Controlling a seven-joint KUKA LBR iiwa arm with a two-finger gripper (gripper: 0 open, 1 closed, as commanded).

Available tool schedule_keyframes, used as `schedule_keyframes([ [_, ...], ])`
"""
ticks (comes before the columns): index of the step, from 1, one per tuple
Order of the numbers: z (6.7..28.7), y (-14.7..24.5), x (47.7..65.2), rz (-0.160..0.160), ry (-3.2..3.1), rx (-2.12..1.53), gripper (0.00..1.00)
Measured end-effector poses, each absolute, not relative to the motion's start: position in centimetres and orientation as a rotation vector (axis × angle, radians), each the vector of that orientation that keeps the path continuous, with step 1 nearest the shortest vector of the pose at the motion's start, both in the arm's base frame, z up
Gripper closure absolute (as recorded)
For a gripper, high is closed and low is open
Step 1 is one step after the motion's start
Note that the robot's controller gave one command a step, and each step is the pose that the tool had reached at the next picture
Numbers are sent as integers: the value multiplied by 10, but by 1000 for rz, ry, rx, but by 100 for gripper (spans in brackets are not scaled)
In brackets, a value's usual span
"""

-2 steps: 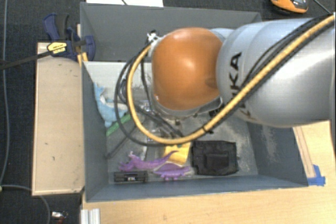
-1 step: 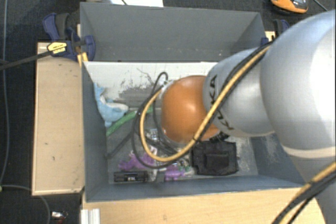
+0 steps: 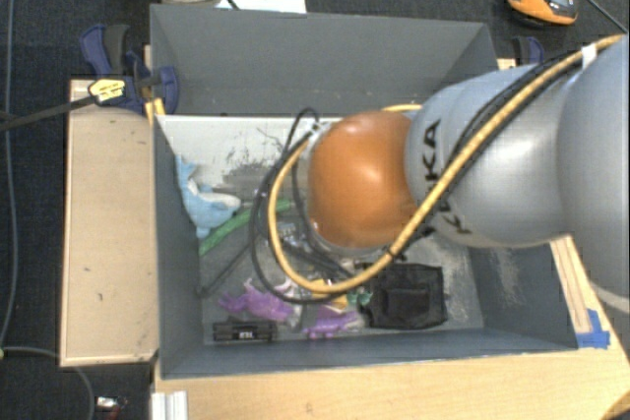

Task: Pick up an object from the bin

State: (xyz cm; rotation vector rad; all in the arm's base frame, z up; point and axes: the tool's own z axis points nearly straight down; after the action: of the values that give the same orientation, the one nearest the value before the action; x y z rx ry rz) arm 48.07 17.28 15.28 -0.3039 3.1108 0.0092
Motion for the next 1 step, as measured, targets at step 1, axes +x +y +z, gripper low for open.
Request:
schedule_keyframes([
  [1,100,114,479,1,3138,79,0],
])
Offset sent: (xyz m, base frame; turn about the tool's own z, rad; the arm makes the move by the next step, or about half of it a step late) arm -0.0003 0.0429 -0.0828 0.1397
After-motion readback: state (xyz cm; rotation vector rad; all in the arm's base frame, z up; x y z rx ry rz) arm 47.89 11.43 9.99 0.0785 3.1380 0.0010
